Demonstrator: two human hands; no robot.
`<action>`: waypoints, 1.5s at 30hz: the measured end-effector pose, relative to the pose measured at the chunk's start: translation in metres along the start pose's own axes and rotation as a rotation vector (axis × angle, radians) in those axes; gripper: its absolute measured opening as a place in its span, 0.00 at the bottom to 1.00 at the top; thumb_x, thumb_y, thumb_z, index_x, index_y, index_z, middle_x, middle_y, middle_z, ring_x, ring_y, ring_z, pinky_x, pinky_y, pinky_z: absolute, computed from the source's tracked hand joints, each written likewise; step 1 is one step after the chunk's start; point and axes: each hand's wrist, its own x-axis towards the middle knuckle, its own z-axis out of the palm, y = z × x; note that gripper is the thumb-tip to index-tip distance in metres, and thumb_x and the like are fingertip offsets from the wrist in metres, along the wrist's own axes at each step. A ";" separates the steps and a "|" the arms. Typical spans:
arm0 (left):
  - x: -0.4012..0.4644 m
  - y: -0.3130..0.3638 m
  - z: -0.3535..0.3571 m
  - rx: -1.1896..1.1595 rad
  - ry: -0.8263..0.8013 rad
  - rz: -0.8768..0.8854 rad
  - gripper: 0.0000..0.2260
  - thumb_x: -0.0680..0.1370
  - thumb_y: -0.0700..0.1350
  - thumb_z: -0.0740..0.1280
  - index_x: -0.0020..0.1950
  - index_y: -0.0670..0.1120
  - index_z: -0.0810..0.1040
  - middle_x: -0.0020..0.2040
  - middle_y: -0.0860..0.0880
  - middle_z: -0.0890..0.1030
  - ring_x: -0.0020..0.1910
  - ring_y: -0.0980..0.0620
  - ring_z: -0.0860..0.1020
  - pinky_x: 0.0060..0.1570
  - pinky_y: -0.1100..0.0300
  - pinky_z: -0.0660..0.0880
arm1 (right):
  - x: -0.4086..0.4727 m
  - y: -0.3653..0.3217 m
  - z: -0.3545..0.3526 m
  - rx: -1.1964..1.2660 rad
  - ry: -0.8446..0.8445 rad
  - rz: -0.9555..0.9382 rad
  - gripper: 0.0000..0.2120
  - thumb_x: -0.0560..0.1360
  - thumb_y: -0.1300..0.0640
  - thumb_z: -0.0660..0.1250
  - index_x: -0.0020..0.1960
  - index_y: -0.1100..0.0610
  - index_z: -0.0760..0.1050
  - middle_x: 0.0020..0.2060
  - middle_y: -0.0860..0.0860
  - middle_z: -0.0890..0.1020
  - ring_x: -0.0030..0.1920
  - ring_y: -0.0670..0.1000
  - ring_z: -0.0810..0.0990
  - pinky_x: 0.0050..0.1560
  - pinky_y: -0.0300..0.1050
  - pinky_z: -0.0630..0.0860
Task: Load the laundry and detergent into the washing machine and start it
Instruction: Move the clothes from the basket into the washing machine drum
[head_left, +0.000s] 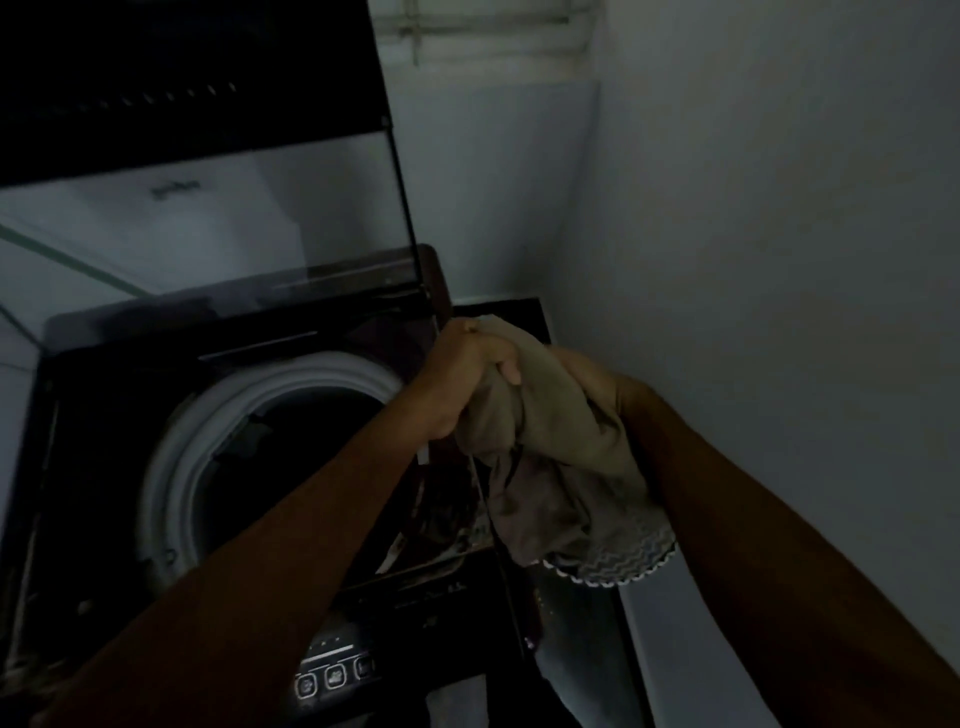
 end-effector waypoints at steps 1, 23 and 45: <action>-0.004 0.005 -0.012 -0.032 0.007 0.012 0.18 0.55 0.35 0.65 0.41 0.26 0.78 0.40 0.36 0.80 0.39 0.40 0.79 0.42 0.52 0.76 | 0.004 0.001 0.006 0.039 -0.028 -0.025 0.19 0.84 0.56 0.51 0.71 0.63 0.67 0.66 0.58 0.75 0.59 0.54 0.79 0.38 0.30 0.76; -0.084 -0.046 -0.230 0.048 0.502 0.115 0.09 0.59 0.36 0.65 0.26 0.48 0.81 0.26 0.54 0.80 0.27 0.57 0.77 0.30 0.66 0.74 | 0.053 -0.002 0.202 -0.355 -0.408 -0.137 0.14 0.73 0.48 0.73 0.55 0.53 0.82 0.49 0.47 0.85 0.48 0.44 0.84 0.46 0.35 0.80; -0.027 -0.097 -0.089 0.957 -0.316 0.210 0.55 0.61 0.64 0.77 0.78 0.60 0.47 0.79 0.55 0.46 0.78 0.54 0.46 0.75 0.50 0.51 | 0.096 0.059 0.039 -0.824 0.342 -0.266 0.24 0.75 0.59 0.65 0.70 0.60 0.69 0.66 0.59 0.74 0.66 0.59 0.72 0.63 0.44 0.69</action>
